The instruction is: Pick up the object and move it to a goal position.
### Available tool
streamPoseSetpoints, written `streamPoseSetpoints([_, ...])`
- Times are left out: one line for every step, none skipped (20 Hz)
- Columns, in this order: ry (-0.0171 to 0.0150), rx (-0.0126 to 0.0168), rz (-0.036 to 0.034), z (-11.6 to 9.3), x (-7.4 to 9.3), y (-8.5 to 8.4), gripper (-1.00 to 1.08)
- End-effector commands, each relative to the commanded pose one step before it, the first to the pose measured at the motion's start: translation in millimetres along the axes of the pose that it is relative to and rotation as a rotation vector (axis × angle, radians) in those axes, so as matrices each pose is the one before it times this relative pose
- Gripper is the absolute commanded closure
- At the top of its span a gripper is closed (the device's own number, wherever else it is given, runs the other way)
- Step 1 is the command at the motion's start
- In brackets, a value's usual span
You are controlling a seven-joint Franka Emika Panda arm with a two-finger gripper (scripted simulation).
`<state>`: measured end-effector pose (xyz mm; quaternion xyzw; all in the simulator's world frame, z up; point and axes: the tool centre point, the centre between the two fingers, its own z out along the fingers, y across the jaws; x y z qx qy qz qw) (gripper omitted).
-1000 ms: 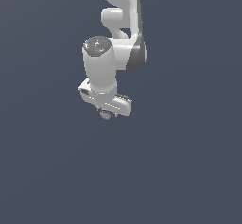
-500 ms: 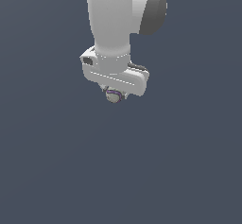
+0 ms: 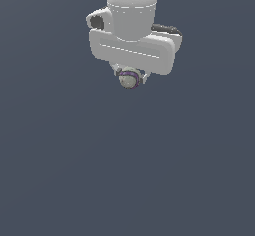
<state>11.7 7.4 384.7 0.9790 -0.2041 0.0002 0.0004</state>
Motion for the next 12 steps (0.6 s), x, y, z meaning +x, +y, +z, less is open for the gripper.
streamPoseSetpoints([-0.00028,-0.00009,0.00043,-15.59,-0.91,-4.63,1.08])
streamPoseSetpoints([0.00000,0.00000,0.00000,-4.66,-0.15,-1.54,1.08])
streamPoseSetpoints([-0.00017,0.00036,-0.00028,-4.12,-0.11,-1.39,1.08])
streamPoseSetpoints([0.00000,0.00000,0.00000,-3.58,-0.06,-1.21,1.08])
streamPoseSetpoints([0.00000,0.00000,0.00000,-3.06,-0.02,-1.05,1.08])
streamPoseSetpoints([0.00000,0.00000,0.00000,-2.57,0.01,-0.90,1.08])
streamPoseSetpoints([0.00000,0.00000,0.00000,-2.11,0.04,-0.75,1.08])
streamPoseSetpoints([0.00000,0.00000,0.00000,-1.68,0.05,-0.60,1.08])
streamPoseSetpoints([0.00000,0.00000,0.00000,-1.27,0.05,-0.46,1.08])
streamPoseSetpoints([-0.00016,0.00036,-0.00029,-0.89,0.04,-0.34,1.08])
streamPoseSetpoints([0.00000,0.00000,0.00000,-0.52,0.03,-0.19,1.08])
streamPoseSetpoints([0.00000,0.00000,0.00000,-0.17,0.01,-0.06,1.08])
